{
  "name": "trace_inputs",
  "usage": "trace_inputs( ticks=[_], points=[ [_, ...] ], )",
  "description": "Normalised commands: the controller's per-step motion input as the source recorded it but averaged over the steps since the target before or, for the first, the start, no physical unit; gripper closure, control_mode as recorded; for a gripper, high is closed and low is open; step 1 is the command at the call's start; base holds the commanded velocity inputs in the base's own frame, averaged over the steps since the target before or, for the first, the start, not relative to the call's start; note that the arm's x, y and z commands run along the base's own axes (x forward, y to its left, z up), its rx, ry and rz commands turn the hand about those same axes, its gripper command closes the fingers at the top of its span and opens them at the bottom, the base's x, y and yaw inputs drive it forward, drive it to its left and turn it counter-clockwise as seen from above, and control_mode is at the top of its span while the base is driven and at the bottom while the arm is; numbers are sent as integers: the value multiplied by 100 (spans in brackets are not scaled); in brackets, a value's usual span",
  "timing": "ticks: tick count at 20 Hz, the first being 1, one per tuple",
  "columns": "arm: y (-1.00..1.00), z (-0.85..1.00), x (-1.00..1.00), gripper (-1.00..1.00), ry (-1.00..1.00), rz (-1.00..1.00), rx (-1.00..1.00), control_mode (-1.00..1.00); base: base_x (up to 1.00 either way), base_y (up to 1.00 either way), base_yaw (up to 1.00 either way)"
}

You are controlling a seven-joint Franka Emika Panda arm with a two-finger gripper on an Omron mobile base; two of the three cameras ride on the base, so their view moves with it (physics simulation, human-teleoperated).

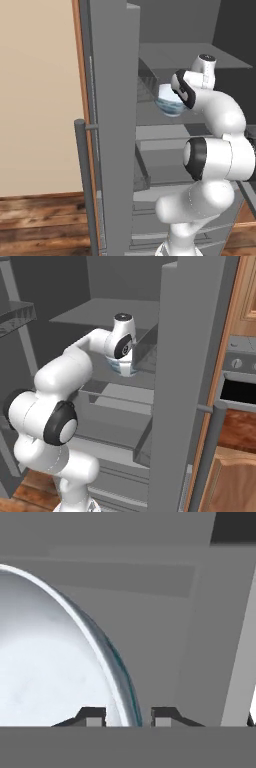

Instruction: Move the cup from next to the sink to the open cabinet. Then, move the bowl with the shrimp to the fridge to clear the area for faucet cleaning.

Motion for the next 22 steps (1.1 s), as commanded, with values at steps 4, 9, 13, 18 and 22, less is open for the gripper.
trace_inputs(
  ticks=[4,9,13,18,22],
  points=[
    [-1,3,-14,-100,-9,-3,0,-100,0,0,0],
    [0,21,-64,-100,-23,-7,2,-100,0,0,0],
    [0,4,-100,-100,-29,-6,4,-100,0,0,0],
    [14,-52,-100,-100,-14,-1,-1,-100,0,0,0],
    [55,-100,-100,-100,0,0,-14,-100,0,0,0]
  ],
)
